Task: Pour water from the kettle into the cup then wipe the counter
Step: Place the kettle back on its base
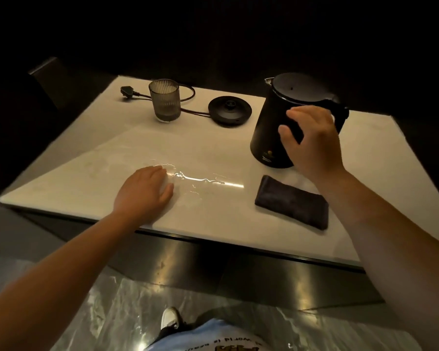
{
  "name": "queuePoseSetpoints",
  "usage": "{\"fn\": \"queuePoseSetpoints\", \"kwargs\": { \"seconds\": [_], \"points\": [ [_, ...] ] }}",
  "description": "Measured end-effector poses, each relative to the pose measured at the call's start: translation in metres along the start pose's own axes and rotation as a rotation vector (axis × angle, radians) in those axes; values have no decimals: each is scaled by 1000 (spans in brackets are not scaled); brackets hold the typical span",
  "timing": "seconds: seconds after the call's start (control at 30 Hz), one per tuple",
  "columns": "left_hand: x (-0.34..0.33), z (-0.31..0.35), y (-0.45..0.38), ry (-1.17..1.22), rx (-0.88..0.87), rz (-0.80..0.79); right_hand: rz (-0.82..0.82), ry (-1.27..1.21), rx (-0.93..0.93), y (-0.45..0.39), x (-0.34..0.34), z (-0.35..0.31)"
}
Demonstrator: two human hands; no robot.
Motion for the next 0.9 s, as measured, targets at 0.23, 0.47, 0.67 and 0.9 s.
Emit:
{"fn": "queuePoseSetpoints", "kwargs": {
  "seconds": [0.23,0.47,0.67,0.9],
  "points": [
    [6,4,4,18,14,11,16,-100,-376,-15,7,68],
    [7,4,5,46,26,18,-289,-661,-650,-5,-21,109],
    [7,4,4,53,21,20,-273,-822,-692,-5,-26,104],
    [7,3,4,55,9,20,-106,-1014,-767,-20,-30,82]
  ]
}}
Point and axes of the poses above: each hand's wrist, its own y-axis away from the middle knuckle, its own x-axis out of the back of the hand, z = x × y, the point moved 6 cm from there along -y, towards the middle knuckle, and after that the axes turned 10 degrees about y, right-handed, at the moved point
